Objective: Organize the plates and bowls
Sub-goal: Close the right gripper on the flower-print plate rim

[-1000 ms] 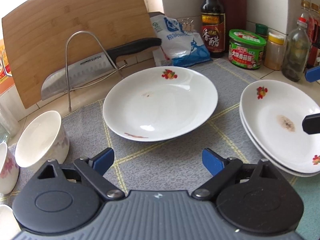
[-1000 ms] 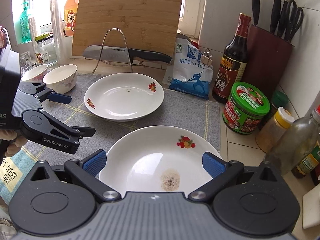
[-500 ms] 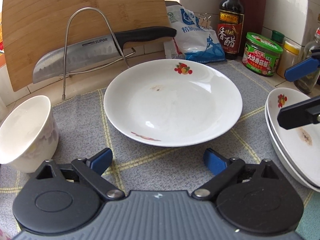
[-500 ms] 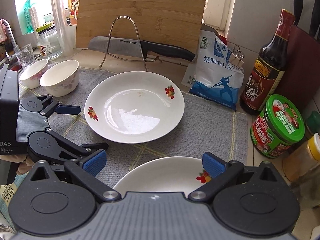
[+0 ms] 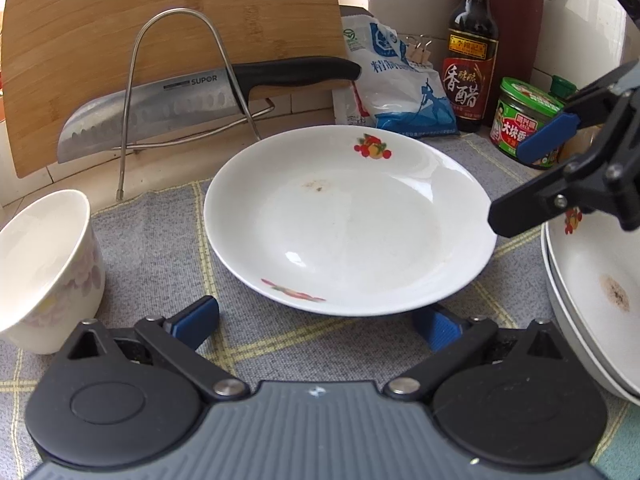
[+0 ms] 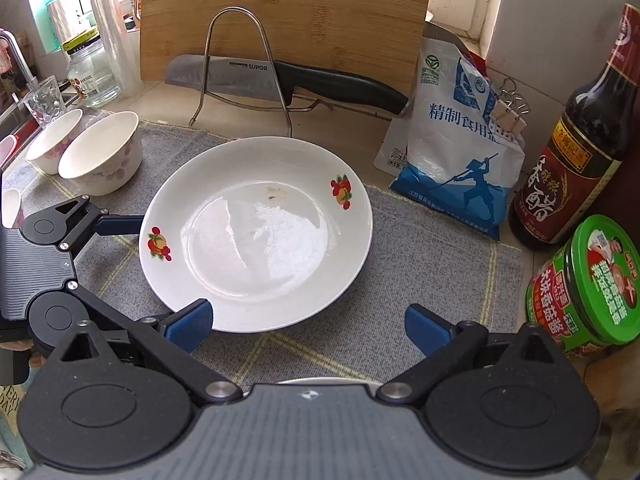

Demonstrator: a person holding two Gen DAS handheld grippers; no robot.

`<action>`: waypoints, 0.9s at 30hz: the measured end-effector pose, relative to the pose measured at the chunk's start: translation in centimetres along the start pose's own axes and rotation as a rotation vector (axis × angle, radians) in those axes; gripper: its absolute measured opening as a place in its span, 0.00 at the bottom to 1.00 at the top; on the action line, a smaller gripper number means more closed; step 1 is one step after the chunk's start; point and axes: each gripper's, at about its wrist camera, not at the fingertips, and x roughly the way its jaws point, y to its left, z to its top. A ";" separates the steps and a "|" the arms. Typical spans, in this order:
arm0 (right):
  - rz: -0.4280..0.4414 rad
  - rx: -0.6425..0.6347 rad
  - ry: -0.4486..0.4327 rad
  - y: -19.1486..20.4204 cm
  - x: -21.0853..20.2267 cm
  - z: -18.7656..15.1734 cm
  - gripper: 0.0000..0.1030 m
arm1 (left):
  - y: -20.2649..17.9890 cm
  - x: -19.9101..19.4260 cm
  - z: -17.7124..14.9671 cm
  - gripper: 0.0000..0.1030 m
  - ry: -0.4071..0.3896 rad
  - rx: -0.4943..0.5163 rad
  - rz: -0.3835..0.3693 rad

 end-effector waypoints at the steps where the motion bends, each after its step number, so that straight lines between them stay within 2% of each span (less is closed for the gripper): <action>1: 0.017 -0.005 0.011 -0.2 0.4 0.4 1.00 | 0.0 0.0 0.0 1.00 -0.003 0.002 -0.003; 15: 0.156 -0.004 0.145 -2.7 6.8 4.3 1.00 | 0.2 -0.2 0.0 1.00 -0.031 0.020 -0.020; 27: 0.216 -0.085 0.136 -2.5 9.5 7.4 1.00 | 0.3 -0.1 0.0 1.00 -0.033 0.038 -0.031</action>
